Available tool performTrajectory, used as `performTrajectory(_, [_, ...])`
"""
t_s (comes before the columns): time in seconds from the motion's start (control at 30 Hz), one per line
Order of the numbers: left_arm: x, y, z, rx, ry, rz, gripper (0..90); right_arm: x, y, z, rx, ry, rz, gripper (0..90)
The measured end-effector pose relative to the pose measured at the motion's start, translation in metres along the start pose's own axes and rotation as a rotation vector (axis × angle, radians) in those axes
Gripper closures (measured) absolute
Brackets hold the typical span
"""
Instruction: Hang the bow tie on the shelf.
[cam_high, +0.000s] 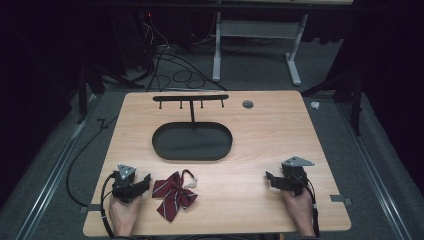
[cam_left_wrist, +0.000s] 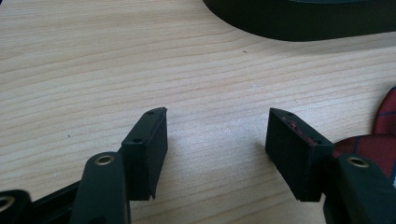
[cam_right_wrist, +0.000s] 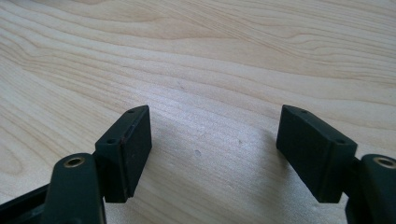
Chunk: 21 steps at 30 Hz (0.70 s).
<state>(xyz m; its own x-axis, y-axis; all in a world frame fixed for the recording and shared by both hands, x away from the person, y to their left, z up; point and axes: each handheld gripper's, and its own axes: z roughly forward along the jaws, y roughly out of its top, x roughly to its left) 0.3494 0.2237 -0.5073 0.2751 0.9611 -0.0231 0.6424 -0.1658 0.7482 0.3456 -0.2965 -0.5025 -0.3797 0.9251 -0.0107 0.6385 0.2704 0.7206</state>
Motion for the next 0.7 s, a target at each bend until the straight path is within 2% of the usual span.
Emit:
performTrajectory(0.43, [0.002,0.001,-0.012,-0.033,-0.032,-0.006,42.5,0.000,0.000,0.000,0.000,0.001,0.000,28.0])
performTrajectory(0.7, [-0.009,0.009,-0.026,-0.062,-0.072,0.034,45.7,0.000,0.000,0.000,0.000,0.001,-0.001,28.0])
